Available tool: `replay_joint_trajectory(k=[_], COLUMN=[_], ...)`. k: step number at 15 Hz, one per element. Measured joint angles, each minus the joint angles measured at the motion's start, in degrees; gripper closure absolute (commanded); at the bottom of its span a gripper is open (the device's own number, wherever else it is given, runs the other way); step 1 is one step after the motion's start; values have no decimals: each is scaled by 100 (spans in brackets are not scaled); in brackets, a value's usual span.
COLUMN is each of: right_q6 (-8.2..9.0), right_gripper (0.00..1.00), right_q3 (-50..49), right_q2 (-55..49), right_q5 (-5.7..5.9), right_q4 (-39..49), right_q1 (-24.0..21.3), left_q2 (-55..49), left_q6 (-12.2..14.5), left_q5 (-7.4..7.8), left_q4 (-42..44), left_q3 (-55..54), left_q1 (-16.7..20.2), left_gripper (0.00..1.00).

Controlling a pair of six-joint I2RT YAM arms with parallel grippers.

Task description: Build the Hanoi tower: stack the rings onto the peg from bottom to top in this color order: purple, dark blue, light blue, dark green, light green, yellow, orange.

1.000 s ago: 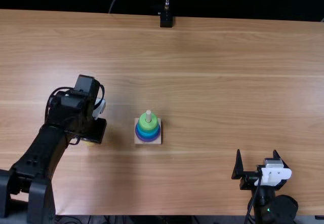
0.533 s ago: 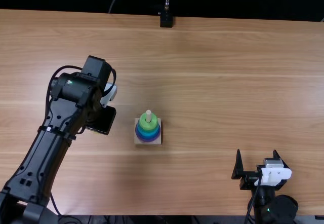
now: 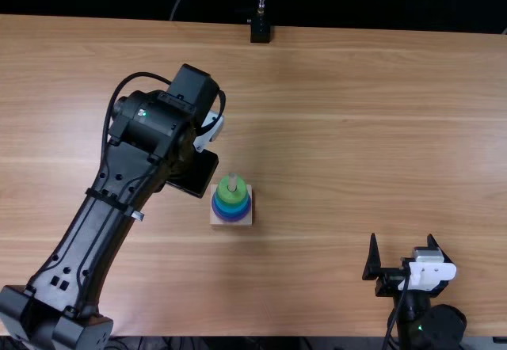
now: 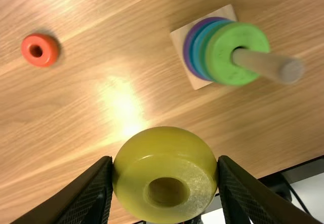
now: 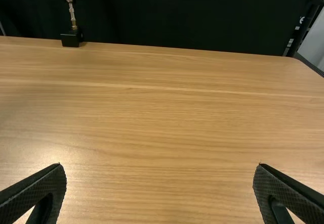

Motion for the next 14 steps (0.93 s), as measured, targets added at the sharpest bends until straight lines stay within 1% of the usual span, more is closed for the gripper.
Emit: replay_joint_trajectory(k=[2,5,6,9,14], right_q6=[-4,-4,-4,-2,0], right_gripper=[0,0,0,0,0], right_q3=[2,0,0,0,0], right_q2=[0,0,0,0,0], right_q5=[2,4,0,2,4], right_q4=[0,0,0,0,-2], right_q1=[0,-2,0,0,-2], left_q2=[227,461,553,748,975], left_q6=[-118,-313,-339,-356,-396], left_q5=[7,9,9,9,9], left_q4=[0,7,9,0,7], left_q3=[365,713,813,979,1113], left_q1=[-251,-535,-603,-732,-748], left_gripper=[100,100,100,100,100])
